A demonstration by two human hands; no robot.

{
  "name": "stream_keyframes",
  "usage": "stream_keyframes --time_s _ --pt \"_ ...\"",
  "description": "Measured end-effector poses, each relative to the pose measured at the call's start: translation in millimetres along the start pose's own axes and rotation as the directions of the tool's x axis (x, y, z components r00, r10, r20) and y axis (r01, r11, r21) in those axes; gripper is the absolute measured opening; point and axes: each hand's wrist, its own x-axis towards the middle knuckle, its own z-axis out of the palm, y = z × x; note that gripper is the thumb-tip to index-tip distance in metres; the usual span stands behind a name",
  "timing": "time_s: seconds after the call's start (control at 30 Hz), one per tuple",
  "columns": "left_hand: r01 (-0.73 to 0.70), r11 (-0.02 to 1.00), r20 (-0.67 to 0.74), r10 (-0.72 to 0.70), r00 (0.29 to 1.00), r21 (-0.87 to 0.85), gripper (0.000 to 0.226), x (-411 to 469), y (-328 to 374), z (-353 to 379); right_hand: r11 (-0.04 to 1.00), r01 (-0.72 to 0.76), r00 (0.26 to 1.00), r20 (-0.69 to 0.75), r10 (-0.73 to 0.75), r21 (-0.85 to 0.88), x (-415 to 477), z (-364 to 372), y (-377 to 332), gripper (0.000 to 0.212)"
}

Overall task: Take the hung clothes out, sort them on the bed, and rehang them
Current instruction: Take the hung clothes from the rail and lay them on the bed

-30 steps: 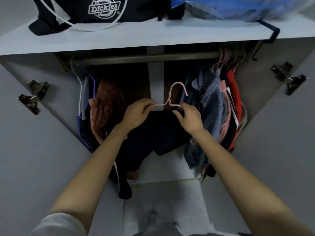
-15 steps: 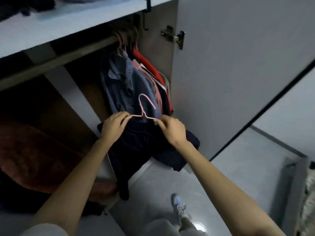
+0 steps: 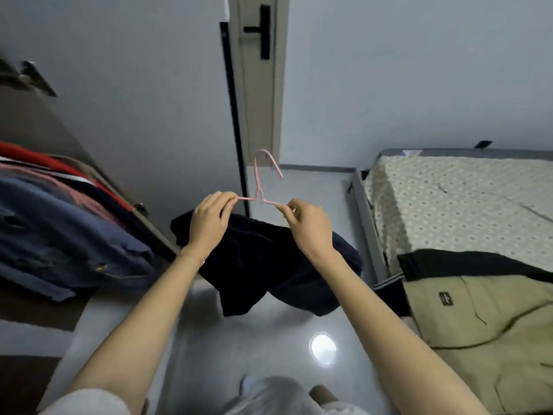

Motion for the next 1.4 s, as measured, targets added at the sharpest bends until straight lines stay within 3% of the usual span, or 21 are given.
stream_keyframes --time_s 0.17,0.33,0.53,0.83,1.1,1.4 --pt "-0.132 0.984 0.116 0.145 0.983 -0.117 0.025 37 105 94 0.984 -0.179 0.972 -0.155 0.178 0.008 -19 -90 94 0.045" --pt "-0.234 0.943 0.196 0.282 0.939 -0.237 0.017 58 211 179 0.934 -0.354 0.886 -0.333 0.323 -0.036 -44 -167 174 0.045" --pt "-0.345 0.839 0.291 0.485 0.825 -0.420 0.019 67 339 278 0.836 -0.547 0.706 -0.516 0.486 0.040 -87 -250 268 0.045" --pt "-0.453 0.606 0.271 0.746 0.608 -0.654 0.021 88 508 420 0.652 -0.748 0.393 -0.710 0.584 0.123 -119 -361 371 0.044" --pt "-0.383 0.438 0.273 0.868 0.414 -0.814 0.023 100 631 511 0.461 -0.848 0.086 -0.791 0.605 0.261 -128 -430 439 0.048" --pt "-0.321 0.334 0.224 0.915 0.335 -0.886 0.022 81 737 577 0.331 -0.885 -0.069 -0.793 0.605 0.329 -152 -501 500 0.043"
